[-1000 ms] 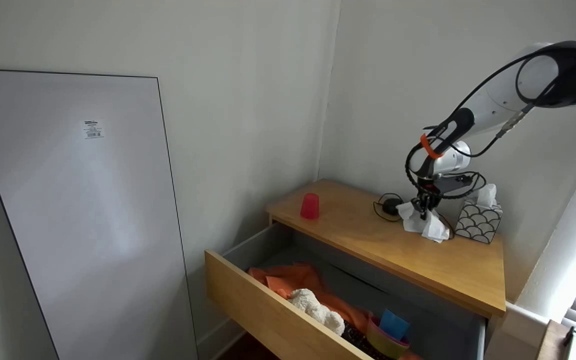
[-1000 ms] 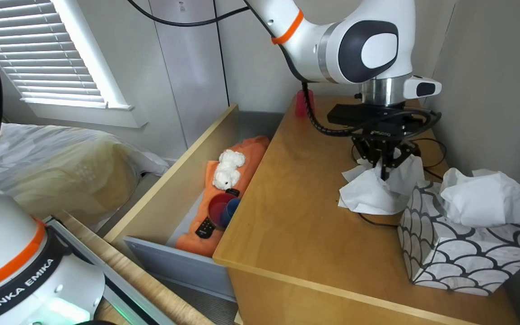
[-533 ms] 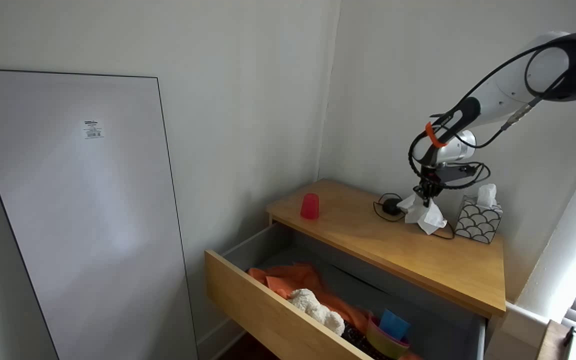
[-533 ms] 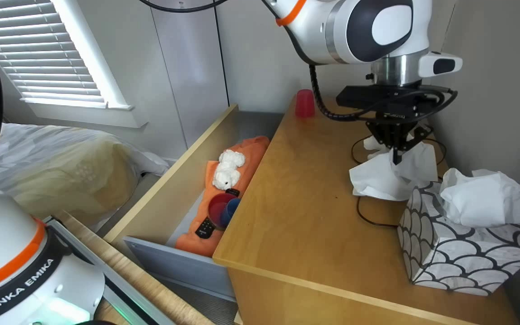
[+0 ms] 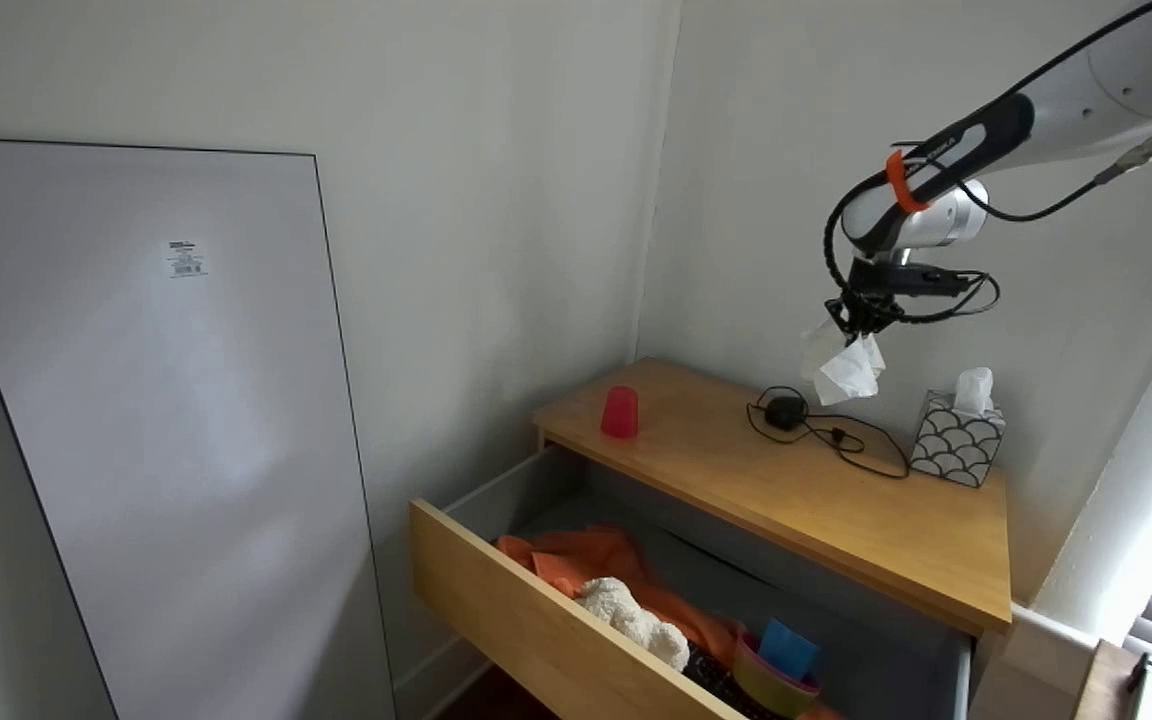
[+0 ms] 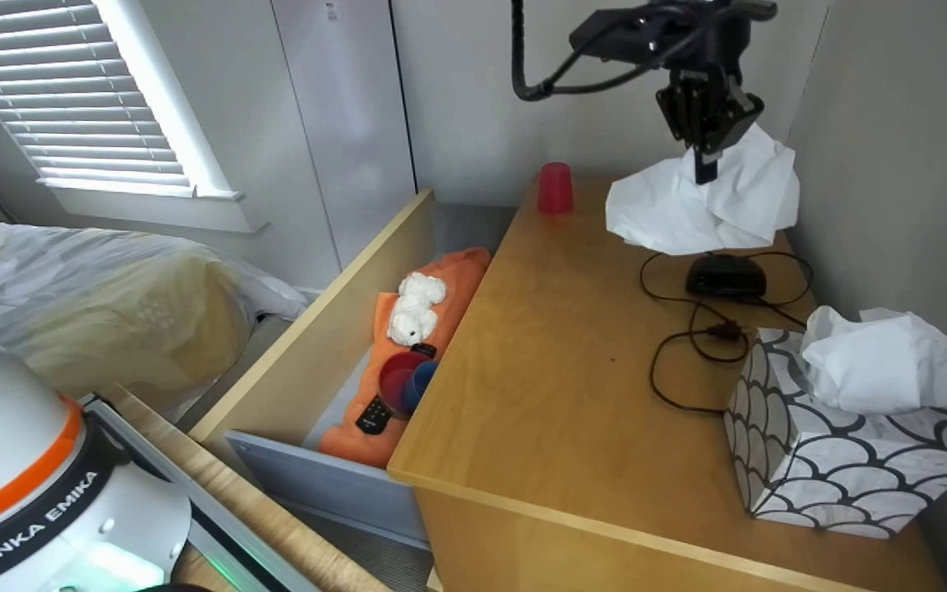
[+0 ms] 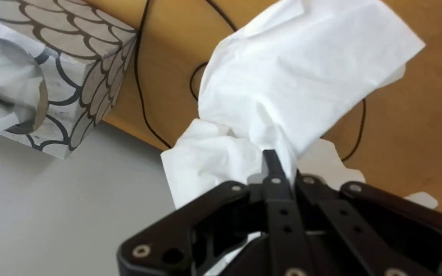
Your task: Use the tissue to clean the wall
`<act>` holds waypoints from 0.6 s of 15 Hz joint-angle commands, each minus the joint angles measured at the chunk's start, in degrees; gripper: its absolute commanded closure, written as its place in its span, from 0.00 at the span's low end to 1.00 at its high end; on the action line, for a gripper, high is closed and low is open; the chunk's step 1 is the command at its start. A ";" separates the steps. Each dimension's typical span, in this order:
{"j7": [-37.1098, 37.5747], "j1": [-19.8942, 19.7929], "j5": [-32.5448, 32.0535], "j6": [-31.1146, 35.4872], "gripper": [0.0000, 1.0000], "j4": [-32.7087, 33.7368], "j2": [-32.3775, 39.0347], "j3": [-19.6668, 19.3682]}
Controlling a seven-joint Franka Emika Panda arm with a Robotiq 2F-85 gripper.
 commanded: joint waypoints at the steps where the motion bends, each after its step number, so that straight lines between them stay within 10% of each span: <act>1: 11.96 3.47 0.75 1.00 1.00 -6.40 -7.87 -0.65; 9: 15.77 4.54 1.88 -0.17 0.99 -6.02 -9.32 0.73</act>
